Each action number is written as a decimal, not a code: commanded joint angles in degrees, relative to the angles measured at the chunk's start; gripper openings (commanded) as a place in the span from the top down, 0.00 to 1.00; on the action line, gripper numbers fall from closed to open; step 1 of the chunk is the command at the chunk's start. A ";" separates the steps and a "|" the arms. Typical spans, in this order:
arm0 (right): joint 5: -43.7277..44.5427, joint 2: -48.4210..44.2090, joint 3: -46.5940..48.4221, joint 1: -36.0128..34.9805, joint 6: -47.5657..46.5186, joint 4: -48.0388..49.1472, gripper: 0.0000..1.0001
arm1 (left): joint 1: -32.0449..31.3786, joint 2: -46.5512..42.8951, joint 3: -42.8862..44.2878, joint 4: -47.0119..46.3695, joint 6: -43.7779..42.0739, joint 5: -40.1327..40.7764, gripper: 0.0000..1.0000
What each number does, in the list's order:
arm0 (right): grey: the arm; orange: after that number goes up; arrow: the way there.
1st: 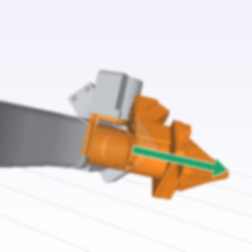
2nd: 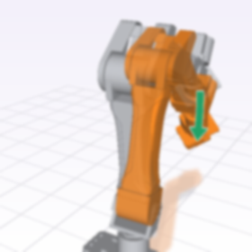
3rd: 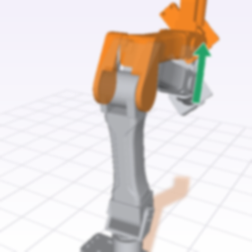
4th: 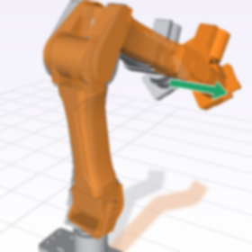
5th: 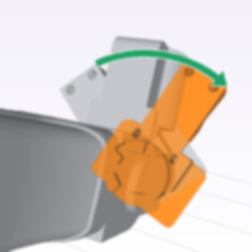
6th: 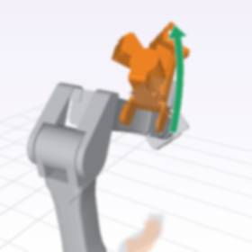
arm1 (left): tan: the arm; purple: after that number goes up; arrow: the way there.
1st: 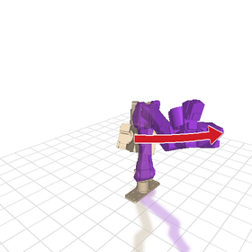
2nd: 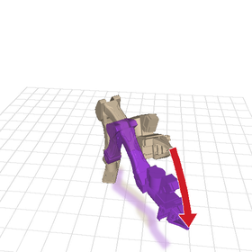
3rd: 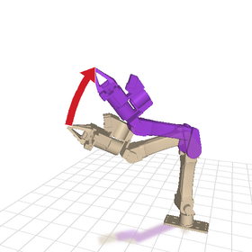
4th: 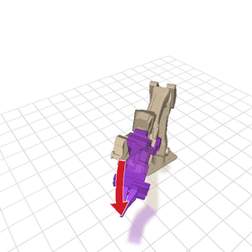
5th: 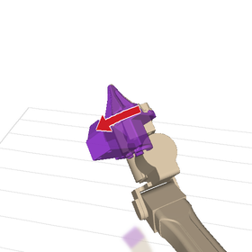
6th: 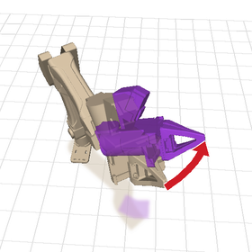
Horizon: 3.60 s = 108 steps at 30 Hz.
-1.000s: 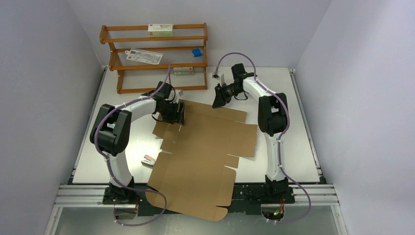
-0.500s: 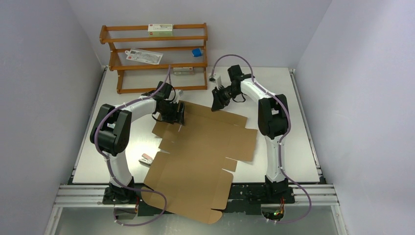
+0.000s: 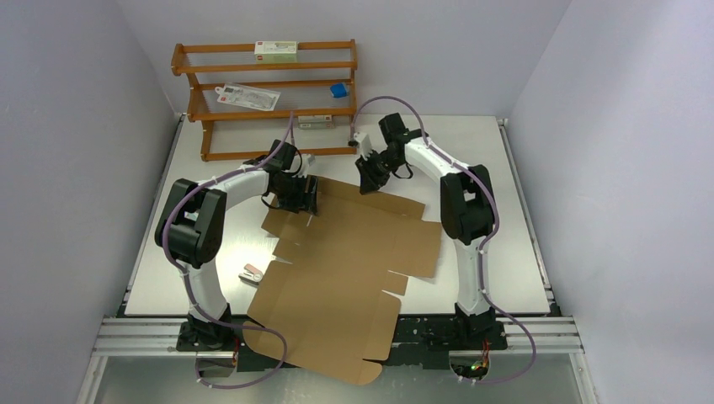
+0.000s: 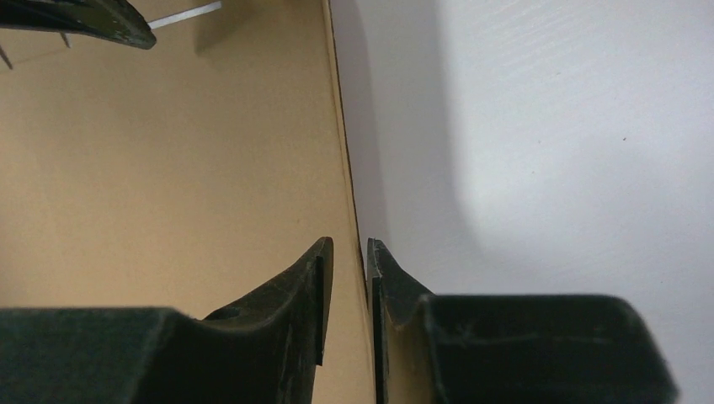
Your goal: Fold the paper box
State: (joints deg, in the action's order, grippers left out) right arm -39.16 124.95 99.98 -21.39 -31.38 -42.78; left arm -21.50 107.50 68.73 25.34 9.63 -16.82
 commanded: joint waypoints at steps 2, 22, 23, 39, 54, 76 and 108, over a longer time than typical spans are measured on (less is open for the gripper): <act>5.13 -0.04 0.06 -2.20 0.18 0.48 0.76 | -0.56 1.29 0.81 0.05 -0.31 -0.10 0.30; 21.64 -2.04 8.96 -6.72 -7.12 -2.14 1.00 | 7.17 -14.17 -2.62 -6.13 0.96 -2.18 0.29; 21.08 -1.43 9.94 -6.81 -9.66 -4.02 1.00 | 7.76 -14.97 -2.71 -6.64 0.96 -2.77 0.28; 23.07 -10.82 -3.51 -7.87 -18.26 5.50 1.00 | 11.39 -15.50 -4.35 -22.32 1.24 -10.86 0.27; 21.84 -14.91 -7.24 -8.01 -19.25 9.38 1.00 | 8.72 -13.36 -18.17 -59.86 4.40 -15.65 0.27; 24.22 -14.99 -8.92 -9.53 -20.22 11.28 1.00 | 4.26 -14.10 -22.68 -60.40 -7.77 -7.60 0.28; 26.38 -15.45 -9.33 -10.18 -20.62 15.17 1.00 | 3.49 -7.88 -15.65 -51.45 -14.90 -18.25 0.42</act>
State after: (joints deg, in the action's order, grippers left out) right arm -14.09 110.65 90.59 -30.72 -52.31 -30.68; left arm -16.51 101.12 53.63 -24.14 -6.66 -33.12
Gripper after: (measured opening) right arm 0.017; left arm 0.617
